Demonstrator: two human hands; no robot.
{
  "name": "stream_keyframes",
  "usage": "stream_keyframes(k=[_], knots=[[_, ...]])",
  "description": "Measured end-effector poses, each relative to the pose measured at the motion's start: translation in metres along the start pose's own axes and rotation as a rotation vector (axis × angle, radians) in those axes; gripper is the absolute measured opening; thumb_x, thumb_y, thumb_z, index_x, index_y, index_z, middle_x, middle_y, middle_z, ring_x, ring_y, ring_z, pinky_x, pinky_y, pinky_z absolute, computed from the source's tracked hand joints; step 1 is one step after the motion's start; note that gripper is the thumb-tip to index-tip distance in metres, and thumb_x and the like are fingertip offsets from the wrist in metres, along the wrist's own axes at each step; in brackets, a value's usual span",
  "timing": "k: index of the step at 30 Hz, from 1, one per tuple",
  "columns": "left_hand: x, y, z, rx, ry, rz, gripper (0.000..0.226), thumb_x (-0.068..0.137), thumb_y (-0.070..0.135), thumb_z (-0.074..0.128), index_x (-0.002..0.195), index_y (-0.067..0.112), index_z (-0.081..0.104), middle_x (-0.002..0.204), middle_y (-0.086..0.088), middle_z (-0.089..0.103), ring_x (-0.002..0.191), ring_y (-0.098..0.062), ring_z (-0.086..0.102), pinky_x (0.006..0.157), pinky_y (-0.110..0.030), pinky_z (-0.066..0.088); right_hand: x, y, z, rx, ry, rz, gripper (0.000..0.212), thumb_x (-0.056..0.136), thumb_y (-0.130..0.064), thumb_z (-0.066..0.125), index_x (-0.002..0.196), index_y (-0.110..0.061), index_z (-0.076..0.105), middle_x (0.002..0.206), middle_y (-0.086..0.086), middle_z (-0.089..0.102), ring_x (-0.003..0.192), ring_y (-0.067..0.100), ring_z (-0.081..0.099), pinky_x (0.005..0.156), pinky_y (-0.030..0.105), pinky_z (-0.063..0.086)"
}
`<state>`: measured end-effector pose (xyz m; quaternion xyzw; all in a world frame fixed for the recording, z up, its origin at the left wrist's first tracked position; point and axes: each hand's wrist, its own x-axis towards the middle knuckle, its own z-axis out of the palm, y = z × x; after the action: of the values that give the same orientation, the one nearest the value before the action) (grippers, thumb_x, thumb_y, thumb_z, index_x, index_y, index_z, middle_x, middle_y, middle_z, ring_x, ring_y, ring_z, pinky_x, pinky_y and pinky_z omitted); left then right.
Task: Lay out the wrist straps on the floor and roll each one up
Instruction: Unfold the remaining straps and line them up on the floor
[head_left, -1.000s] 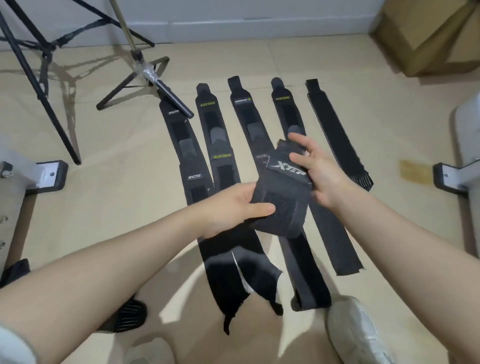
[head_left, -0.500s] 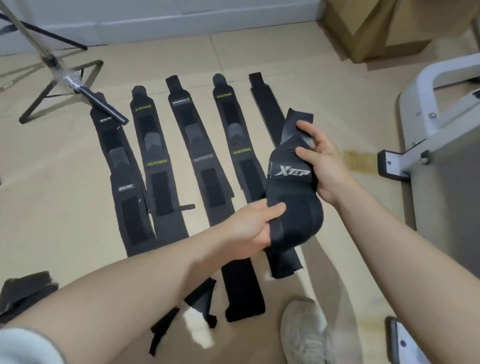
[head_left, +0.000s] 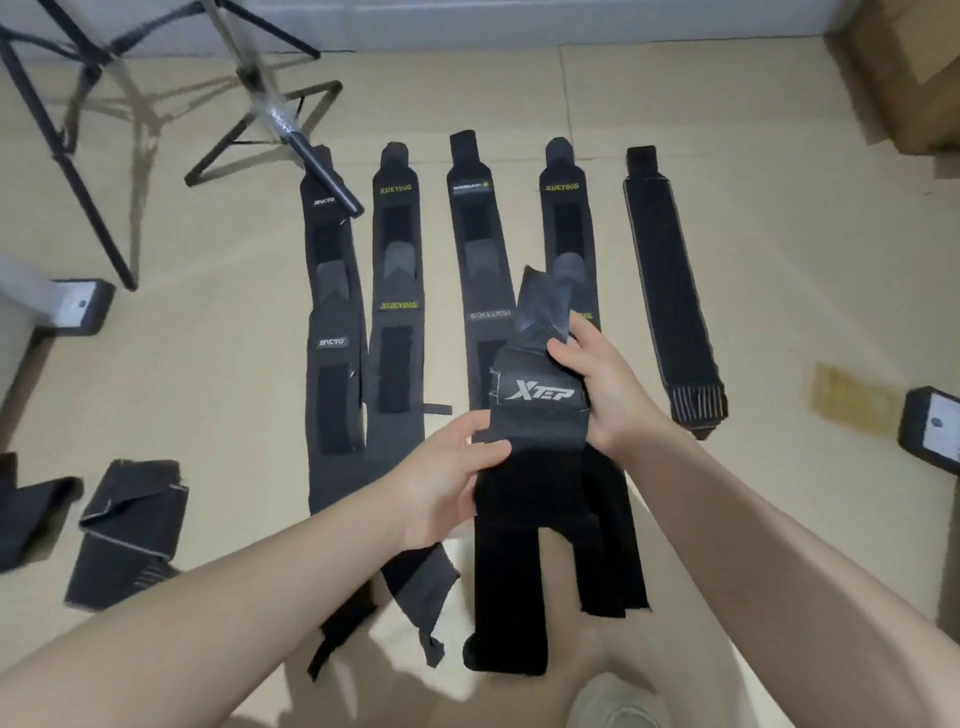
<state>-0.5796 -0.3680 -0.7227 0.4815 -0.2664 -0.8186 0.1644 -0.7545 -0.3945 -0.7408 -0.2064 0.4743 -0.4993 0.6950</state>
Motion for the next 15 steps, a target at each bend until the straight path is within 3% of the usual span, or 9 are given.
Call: stream_keyframes(k=[6, 10, 13, 15], knots=[[-0.052, 0.064, -0.047, -0.135, 0.09, 0.115, 0.028, 0.095, 0.002, 0.045, 0.119, 0.006, 0.058, 0.107, -0.014, 0.069, 0.079, -0.019, 0.071, 0.065, -0.026, 0.059, 0.031, -0.017, 0.095, 0.077, -0.186, 0.069, 0.057, 0.09, -0.001, 0.037, 0.142, -0.025, 0.039, 0.122, 0.009, 0.061, 0.094, 0.023, 0.065, 0.072, 0.032, 0.054], [-0.074, 0.095, -0.102, -0.134, 0.133, 0.154, 0.028, 0.094, 0.001, 0.043, 0.114, 0.005, 0.061, 0.1, -0.012, 0.071, 0.074, -0.018, 0.071, 0.062, -0.026, 0.059, 0.057, -0.003, 0.156, 0.152, -0.216, 0.138, 0.065, 0.074, -0.007, 0.041, 0.138, -0.02, 0.046, 0.122, 0.012, 0.059, 0.102, 0.028, 0.058, 0.082, 0.037, 0.049], [-0.076, 0.107, -0.155, -0.146, 0.254, 0.192, 0.032, 0.093, 0.001, 0.044, 0.123, 0.001, 0.056, 0.105, -0.016, 0.069, 0.073, -0.019, 0.071, 0.061, -0.025, 0.058, 0.089, 0.024, 0.194, 0.061, -0.185, 0.125, 0.062, 0.084, -0.001, 0.039, 0.142, -0.024, 0.039, 0.126, 0.01, 0.058, 0.102, 0.026, 0.058, 0.08, 0.035, 0.049], [-0.076, 0.115, -0.19, -0.187, 0.295, 0.219, 0.031, 0.094, 0.001, 0.044, 0.123, -0.002, 0.055, 0.104, -0.017, 0.069, 0.073, -0.019, 0.07, 0.06, -0.024, 0.058, 0.111, 0.043, 0.221, -0.017, -0.125, 0.113, 0.056, 0.091, 0.003, 0.042, 0.139, -0.025, 0.041, 0.115, 0.008, 0.063, 0.096, 0.023, 0.062, 0.077, 0.031, 0.051]])
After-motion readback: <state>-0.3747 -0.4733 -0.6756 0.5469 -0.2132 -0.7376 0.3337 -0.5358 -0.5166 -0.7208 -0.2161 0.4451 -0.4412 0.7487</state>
